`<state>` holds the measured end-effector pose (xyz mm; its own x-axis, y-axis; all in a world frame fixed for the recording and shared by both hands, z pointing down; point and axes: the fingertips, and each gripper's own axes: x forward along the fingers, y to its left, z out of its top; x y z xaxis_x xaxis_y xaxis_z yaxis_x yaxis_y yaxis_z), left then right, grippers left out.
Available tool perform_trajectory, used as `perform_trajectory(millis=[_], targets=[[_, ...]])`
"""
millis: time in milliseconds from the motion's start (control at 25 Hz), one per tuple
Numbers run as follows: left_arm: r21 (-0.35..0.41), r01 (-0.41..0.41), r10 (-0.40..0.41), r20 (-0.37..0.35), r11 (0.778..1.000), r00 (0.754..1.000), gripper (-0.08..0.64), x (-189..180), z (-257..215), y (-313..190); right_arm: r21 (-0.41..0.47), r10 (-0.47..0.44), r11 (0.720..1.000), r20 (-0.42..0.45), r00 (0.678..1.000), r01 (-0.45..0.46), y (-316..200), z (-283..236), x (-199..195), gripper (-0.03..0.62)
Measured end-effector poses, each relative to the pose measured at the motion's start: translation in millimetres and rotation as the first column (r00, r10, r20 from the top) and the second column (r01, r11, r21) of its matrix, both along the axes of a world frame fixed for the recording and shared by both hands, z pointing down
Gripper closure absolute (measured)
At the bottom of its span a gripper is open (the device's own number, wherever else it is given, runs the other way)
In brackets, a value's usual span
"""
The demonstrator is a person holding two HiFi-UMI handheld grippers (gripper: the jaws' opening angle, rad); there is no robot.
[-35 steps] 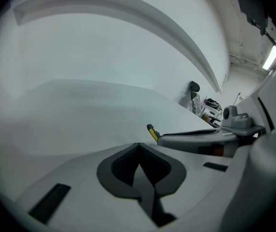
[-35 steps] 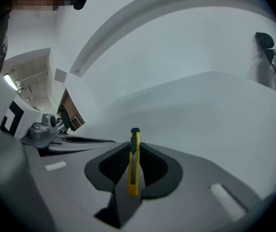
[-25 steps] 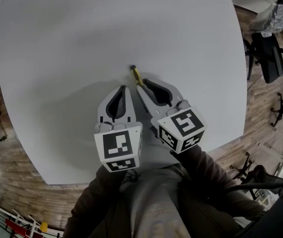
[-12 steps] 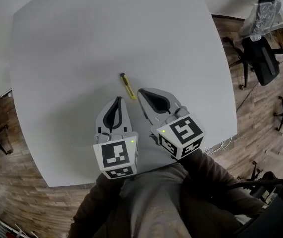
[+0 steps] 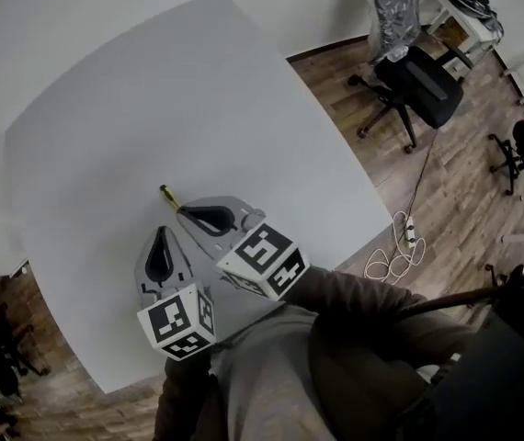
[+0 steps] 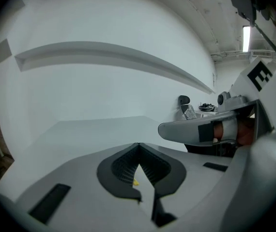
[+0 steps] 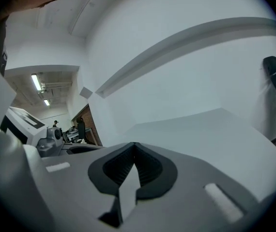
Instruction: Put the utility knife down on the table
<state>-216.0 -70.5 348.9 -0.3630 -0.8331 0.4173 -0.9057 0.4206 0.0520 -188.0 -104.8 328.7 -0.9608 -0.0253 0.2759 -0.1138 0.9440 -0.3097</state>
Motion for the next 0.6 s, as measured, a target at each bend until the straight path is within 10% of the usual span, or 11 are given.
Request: perform_trajectory(millis=[600], targets=[[0.022,0.026,-0.028,0.063,0.999,0.998,0.557,60.1,-33.9,10.0,0.04,-0.056,0.998,0.057,0.997,0.054,8.3,-39.8,47.4,0.592]])
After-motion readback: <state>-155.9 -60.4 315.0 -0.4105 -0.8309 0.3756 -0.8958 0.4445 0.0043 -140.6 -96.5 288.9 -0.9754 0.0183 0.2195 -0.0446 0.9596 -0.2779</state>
